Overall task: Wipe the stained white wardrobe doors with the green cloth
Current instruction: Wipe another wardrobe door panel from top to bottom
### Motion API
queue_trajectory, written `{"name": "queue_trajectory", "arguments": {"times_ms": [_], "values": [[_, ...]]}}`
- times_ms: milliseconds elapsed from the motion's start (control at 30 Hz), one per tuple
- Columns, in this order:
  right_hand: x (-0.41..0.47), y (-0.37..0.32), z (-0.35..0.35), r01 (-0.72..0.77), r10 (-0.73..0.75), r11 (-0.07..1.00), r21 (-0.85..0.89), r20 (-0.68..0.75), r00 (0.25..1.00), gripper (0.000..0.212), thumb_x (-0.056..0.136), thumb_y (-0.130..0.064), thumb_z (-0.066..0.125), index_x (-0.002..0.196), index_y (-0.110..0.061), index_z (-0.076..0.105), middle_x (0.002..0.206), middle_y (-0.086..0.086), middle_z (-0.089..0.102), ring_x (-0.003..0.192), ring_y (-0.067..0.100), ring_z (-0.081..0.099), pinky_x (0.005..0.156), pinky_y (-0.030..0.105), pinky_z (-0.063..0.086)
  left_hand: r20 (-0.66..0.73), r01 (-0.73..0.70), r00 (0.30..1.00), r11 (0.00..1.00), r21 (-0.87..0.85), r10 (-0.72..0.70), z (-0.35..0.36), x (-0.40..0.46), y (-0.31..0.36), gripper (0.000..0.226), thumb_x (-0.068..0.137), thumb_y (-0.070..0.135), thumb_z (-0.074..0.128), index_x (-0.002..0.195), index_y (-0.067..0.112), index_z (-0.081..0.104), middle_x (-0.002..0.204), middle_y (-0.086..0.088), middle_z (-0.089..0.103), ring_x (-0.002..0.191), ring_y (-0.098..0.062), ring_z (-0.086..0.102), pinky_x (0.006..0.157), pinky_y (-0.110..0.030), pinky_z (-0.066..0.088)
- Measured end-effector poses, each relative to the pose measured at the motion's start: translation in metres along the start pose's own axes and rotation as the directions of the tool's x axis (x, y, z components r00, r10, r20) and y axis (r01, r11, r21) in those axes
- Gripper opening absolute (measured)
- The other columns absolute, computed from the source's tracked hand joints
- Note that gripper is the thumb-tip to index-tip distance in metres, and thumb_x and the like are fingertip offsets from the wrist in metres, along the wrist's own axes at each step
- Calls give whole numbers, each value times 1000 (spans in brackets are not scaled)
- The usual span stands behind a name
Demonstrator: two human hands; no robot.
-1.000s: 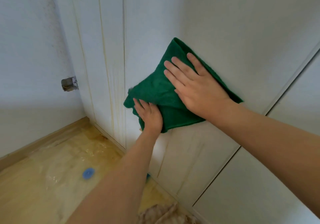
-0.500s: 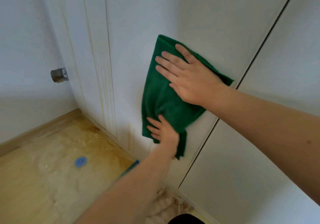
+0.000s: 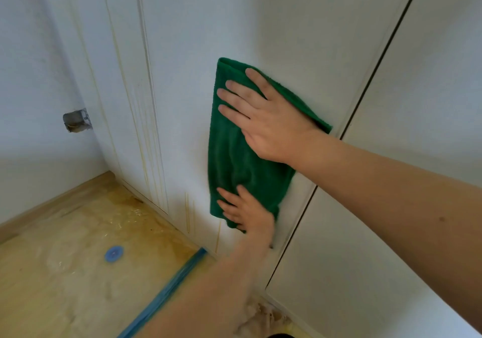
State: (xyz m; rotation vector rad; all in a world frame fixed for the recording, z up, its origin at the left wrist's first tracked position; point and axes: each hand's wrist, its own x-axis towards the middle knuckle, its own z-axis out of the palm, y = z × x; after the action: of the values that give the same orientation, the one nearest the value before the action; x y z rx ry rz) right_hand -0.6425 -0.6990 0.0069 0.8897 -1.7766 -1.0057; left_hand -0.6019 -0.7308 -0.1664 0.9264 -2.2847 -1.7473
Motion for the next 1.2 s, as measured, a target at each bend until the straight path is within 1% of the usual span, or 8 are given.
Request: {"name": "queue_trajectory", "arguments": {"times_ms": [133,233,367,500,733,867,1033,1200], "values": [[3,-2,-1,-3,3,1000,-6,20,1000,54,97,-30,38,149,-16,43,157,11,34,147,30,28,118,56,3,-19,-29,999,998,64,30,-32,47,20,58,99,-2,45,152,3,21,165,-22,-1,151,-44,6,122,-60,16],[4,-2,-2,-2,1,1000,16,58,998,55,98,-30,35,152,-16,38,159,11,29,149,31,23,118,57,-1,-82,37,996,997,-63,-42,7,4,26,78,100,18,57,159,18,6,168,-6,-13,153,-29,-6,119,-62,13],[3,-1,0,-1,-1,998,59,43,999,55,97,-28,36,151,-15,39,159,12,30,149,31,23,120,57,2,-81,15,996,986,-168,-29,50,-44,12,58,108,25,39,160,20,14,167,5,-15,150,-13,-10,118,-66,10],[3,-2,2,-21,20,998,55,16,1000,54,96,-28,41,149,-15,43,157,12,35,147,31,28,121,57,7,-44,85,995,987,-138,-92,20,-6,24,84,100,26,58,158,25,-3,166,-2,-17,153,-29,-8,120,-64,12],[5,-3,0,-19,19,1000,17,19,1000,54,95,-28,39,148,-17,45,156,11,37,146,31,29,121,57,10,-23,93,995,994,-56,-94,-10,6,40,86,97,26,61,159,13,3,167,-12,-13,154,-34,-7,121,-57,11],[6,-4,0,-23,21,999,43,33,999,54,95,-26,37,148,-16,44,157,11,35,147,31,27,119,56,3,-9,5,1000,980,-201,-7,32,-50,18,73,106,20,43,161,15,-6,165,-3,-24,148,-17,-34,120,-64,7],[3,0,0,-35,38,995,92,-32,999,52,94,-20,40,144,-10,50,152,15,41,144,34,34,119,59,17,3,90,995,908,-409,-97,10,-13,14,72,105,19,48,161,17,3,166,0,-22,149,-20,-17,119,-68,8],[7,-17,-3,-50,51,998,-23,38,998,56,96,-27,35,149,-9,41,157,16,32,147,34,27,118,59,5,1,99,993,817,-568,-119,-57,70,19,65,102,31,30,160,39,4,169,8,-2,155,-22,-4,123,-53,3]]}}
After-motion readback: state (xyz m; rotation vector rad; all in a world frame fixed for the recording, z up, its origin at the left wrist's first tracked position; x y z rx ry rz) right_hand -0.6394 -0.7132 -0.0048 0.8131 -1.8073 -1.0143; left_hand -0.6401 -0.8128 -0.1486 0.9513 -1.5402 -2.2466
